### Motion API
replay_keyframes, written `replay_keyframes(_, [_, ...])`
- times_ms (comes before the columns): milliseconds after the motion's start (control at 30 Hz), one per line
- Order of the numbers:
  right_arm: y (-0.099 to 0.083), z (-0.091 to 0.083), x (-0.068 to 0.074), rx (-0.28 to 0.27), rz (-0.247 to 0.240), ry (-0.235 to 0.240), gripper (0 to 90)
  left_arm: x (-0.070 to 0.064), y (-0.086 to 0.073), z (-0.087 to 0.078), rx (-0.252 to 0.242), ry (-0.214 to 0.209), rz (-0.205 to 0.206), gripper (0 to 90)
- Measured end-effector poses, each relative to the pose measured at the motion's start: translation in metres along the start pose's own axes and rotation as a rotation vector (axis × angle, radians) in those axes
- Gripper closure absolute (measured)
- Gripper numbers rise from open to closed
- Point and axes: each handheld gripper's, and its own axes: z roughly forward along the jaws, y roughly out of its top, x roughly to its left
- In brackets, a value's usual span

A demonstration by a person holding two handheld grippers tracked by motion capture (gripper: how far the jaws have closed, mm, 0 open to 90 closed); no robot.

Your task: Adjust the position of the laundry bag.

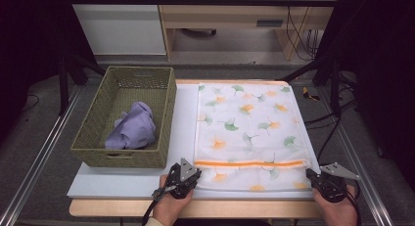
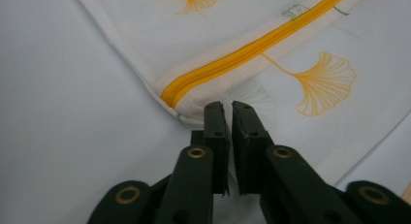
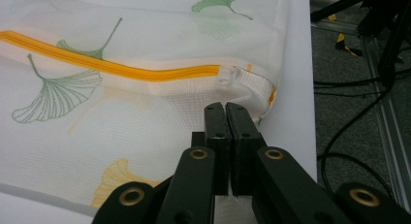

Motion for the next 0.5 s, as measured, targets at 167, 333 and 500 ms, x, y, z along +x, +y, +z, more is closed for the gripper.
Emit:
replay_keyframes(167, [0.002,0.001,0.003,0.005,-0.005,0.013,89.3,0.002,-0.001,-0.005,-0.009,0.004,-0.008,89.5])
replay_keyframes(333, [0.004,0.005,0.008,0.015,-0.028,0.037,89.4,0.005,-0.002,-0.017,-0.012,0.025,-0.002,89.8])
replay_keyframes(500, [0.007,0.007,0.016,0.017,-0.052,0.049,89.3,0.006,-0.006,-0.027,-0.011,0.038,-0.006,89.8])
